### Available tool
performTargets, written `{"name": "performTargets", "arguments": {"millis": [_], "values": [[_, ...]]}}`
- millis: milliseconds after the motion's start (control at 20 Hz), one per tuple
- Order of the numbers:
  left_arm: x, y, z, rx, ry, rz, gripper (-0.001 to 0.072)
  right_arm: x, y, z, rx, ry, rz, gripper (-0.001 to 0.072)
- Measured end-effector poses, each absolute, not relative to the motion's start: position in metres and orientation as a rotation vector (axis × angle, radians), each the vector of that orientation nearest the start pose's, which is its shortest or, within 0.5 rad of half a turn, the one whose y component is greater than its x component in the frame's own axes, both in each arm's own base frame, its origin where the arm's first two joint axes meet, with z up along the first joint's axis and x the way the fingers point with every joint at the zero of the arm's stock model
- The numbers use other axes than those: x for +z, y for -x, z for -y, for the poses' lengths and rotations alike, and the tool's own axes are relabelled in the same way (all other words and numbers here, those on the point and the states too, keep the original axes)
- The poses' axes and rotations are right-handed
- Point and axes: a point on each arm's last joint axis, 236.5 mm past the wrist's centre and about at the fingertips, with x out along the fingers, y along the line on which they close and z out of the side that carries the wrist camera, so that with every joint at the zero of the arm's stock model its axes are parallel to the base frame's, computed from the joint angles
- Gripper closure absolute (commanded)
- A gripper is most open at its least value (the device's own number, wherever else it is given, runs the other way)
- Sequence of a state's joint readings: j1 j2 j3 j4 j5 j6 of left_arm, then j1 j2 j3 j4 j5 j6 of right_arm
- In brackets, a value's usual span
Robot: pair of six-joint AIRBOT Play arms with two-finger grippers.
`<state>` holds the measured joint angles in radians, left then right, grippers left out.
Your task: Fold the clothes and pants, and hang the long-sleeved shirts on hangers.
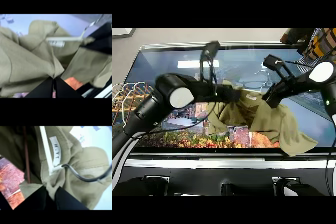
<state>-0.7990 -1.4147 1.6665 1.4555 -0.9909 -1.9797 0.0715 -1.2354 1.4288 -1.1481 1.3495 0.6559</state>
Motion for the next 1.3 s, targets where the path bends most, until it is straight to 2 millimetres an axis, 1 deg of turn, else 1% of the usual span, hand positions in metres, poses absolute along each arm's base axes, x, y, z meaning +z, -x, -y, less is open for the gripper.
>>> {"name": "performTargets", "arguments": {"millis": [100,200,300,350,400,450,500,600,650,700,750,900,1000,1100,1150,1250,1300], "values": [[0.159,-0.336,0.383,-0.647,0.103,-0.933,0.0682,0.145,-0.380,-0.120,0.822,0.549,-0.832,0.0678],[0.147,-0.330,0.382,-0.640,0.075,-0.959,0.0682,0.164,-0.374,-0.118,0.799,0.571,-0.787,0.0678],[0.143,-0.331,0.383,-0.640,0.066,-0.954,0.0678,0.179,-0.364,-0.116,0.785,0.592,-0.761,0.0678],[0.142,-0.331,0.383,-0.639,0.064,-0.949,0.0652,0.183,-0.357,-0.114,0.786,0.603,-0.762,0.0678],[0.142,-0.332,0.384,-0.640,0.064,-0.943,0.0478,0.186,-0.350,-0.113,0.787,0.612,-0.766,0.0678],[0.142,-0.333,0.384,-0.640,0.062,-0.939,0.0289,0.188,-0.344,-0.111,0.789,0.620,-0.771,0.0678],[0.142,-0.333,0.384,-0.640,0.064,-0.938,0.0166,0.190,-0.339,-0.110,0.792,0.626,-0.777,0.0678],[0.149,-0.333,0.382,-0.644,0.069,-0.922,0.0124,0.192,-0.332,-0.108,0.794,0.634,-0.784,0.0678],[0.155,-0.334,0.378,-0.645,0.071,-0.910,0.0107,0.193,-0.330,-0.108,0.795,0.637,-0.784,0.0678],[0.162,-0.335,0.372,-0.645,0.067,-0.896,0.0106,0.193,-0.329,-0.107,0.794,0.643,-0.783,0.0678],[0.170,-0.337,0.362,-0.641,0.060,-0.882,0.0106,0.194,-0.329,-0.107,0.796,0.651,-0.777,0.0678],[0.197,-0.348,0.324,-0.623,0.009,-0.820,0.0107,0.198,-0.332,-0.109,0.815,0.698,-0.733,0.0677],[0.206,-0.357,0.299,-0.616,-0.070,-0.779,0.0106,0.203,-0.335,-0.115,0.847,0.738,-0.680,0.0676],[0.204,-0.362,0.283,-0.621,-0.157,-0.772,0.0106,0.207,-0.339,-0.121,0.879,0.781,-0.621,0.0675],[0.201,-0.362,0.278,-0.632,-0.205,-0.775,0.0106,0.207,-0.340,-0.124,0.896,0.797,-0.602,0.0676],[0.194,-0.360,0.274,-0.662,-0.293,-0.782,0.0104,0.205,-0.343,-0.131,0.938,0.810,-0.575,0.0676],[0.189,-0.358,0.275,-0.689,-0.344,-0.784,0.0091,0.203,-0.343,-0.136,0.965,0.808,-0.565,0.0676]]}}
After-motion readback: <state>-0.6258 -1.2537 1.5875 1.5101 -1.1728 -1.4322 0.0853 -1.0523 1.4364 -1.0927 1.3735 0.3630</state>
